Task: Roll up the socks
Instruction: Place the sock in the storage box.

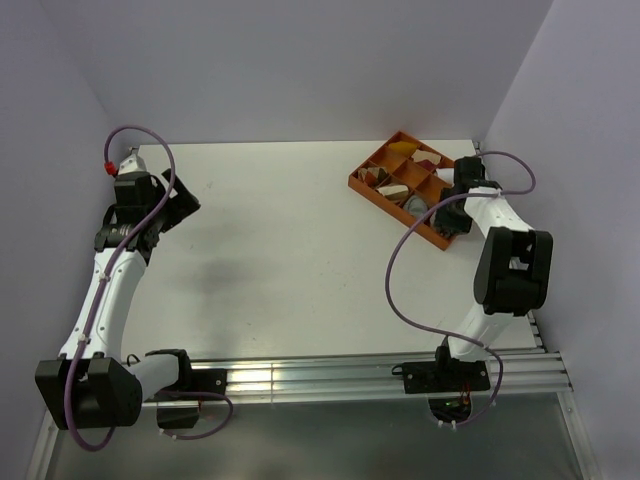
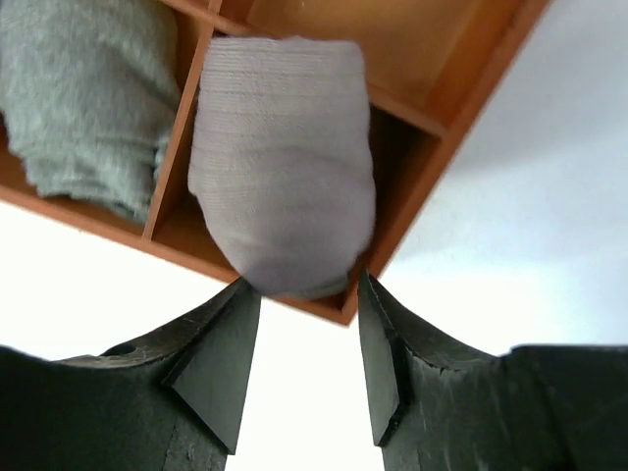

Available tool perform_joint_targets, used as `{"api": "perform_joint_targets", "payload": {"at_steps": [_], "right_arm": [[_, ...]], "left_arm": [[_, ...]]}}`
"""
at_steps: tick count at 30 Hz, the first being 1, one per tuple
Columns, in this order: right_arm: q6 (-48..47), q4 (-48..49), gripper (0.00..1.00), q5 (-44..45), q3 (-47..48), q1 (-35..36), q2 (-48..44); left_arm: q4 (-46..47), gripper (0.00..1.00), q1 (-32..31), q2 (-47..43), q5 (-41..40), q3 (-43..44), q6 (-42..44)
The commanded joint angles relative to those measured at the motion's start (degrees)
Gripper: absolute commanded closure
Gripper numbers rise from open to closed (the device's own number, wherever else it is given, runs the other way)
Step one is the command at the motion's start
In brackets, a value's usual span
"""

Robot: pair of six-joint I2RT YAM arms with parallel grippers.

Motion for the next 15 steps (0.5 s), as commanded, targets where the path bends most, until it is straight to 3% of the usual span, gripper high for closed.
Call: {"api": "perform_joint_targets", "payload": {"at_steps": [1, 11, 15], "right_arm": [[1.4, -0.7, 0.48, 1.0, -0.9, -0.8, -4.6], [4.2, 5.9, 0.42, 1.1, -2.0, -0.8, -9.4], [5.3, 7.3, 0.40, 1.3, -1.2, -0.9, -6.9]], "left_arm": [[1.7, 0.01, 0.4, -1.7, 1.2, -0.3, 0.5], [1.8, 0.01, 0.5, -1.7, 1.5, -0.7, 0.6], [1.9, 0.01, 0.5, -1.7, 1.5, -0.7, 0.7]]}}
